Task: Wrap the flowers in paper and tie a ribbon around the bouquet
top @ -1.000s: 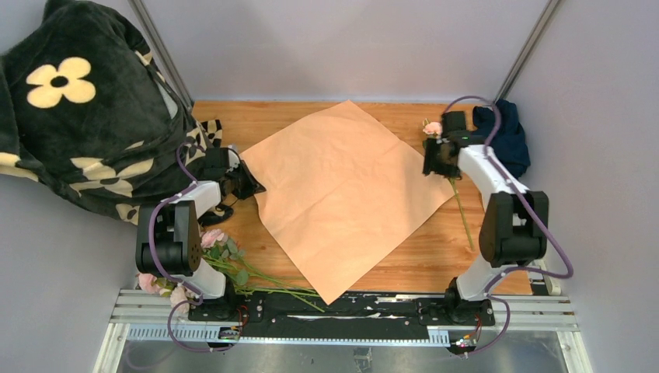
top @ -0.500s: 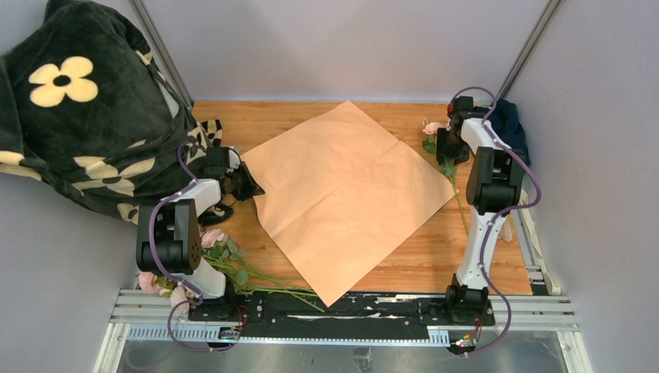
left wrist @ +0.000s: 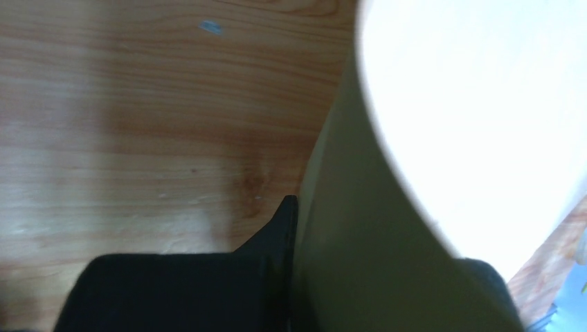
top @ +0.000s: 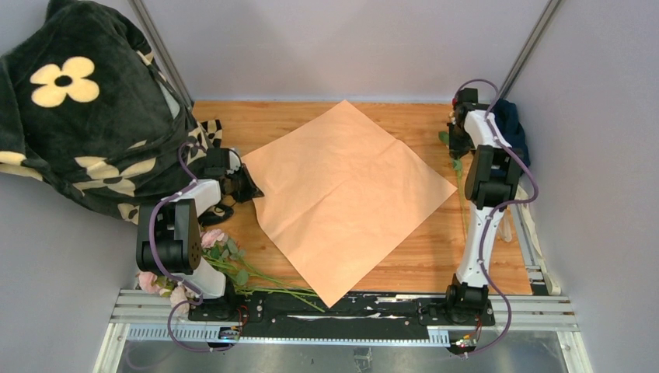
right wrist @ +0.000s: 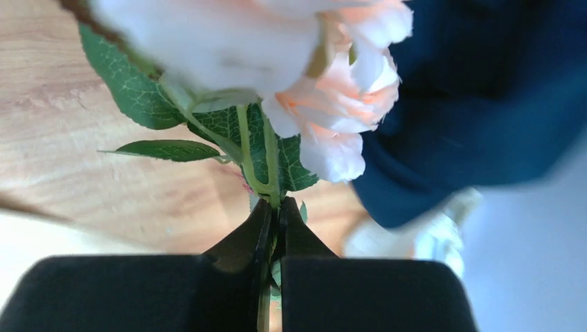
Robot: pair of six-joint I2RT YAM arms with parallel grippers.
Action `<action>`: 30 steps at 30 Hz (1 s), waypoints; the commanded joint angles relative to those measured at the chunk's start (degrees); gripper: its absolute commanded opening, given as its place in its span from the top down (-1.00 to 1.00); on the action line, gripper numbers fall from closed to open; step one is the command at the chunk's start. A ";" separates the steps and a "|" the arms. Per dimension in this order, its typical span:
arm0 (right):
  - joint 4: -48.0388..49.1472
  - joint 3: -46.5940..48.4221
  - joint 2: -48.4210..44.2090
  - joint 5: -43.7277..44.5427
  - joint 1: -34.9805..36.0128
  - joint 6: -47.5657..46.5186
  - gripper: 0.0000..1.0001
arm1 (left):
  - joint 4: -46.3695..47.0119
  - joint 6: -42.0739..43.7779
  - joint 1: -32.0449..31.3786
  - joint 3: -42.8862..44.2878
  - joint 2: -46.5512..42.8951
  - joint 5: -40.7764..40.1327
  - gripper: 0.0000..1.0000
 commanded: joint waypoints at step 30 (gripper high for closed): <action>4.54 -1.27 -5.38 -8.99 25.96 23.15 -0.57 | -18.37 7.85 -15.29 13.52 -9.06 -15.21 -1.00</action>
